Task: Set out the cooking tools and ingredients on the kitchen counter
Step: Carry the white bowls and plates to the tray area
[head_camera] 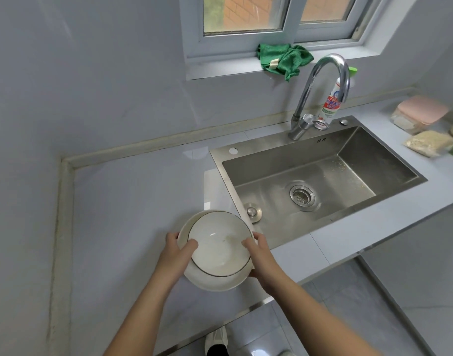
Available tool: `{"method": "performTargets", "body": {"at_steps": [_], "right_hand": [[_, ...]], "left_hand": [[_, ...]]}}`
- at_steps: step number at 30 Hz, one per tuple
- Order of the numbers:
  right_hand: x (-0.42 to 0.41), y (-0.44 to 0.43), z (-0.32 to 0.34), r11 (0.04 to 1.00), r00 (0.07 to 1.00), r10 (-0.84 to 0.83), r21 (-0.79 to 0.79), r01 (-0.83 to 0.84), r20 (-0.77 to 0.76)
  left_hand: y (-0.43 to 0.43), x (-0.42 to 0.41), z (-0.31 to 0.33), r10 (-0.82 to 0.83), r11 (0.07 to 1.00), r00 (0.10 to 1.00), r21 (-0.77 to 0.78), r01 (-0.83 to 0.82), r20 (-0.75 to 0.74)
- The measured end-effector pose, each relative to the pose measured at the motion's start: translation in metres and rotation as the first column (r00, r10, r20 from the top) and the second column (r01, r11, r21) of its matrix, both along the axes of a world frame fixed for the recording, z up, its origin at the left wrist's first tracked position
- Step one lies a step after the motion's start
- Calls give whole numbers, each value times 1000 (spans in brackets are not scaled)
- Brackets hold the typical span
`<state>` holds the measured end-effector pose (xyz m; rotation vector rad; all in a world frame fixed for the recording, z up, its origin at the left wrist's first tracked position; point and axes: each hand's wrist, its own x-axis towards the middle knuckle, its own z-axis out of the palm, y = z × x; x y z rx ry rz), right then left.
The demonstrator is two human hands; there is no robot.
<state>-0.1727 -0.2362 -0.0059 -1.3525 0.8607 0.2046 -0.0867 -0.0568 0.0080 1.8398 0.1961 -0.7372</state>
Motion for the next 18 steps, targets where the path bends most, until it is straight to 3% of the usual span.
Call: {"method": "performTargets", "body": {"at_steps": [9, 18], "right_hand": [[-70, -69, 14, 963, 962, -267, -11, 268, 52], [-242, -188, 24, 803, 804, -589, -48, 594, 86]], "left_hand": [[-106, -42, 16, -122, 983, 990, -132, 130, 66], [-272, -179, 27, -426, 892, 899, -116, 436, 106]]}}
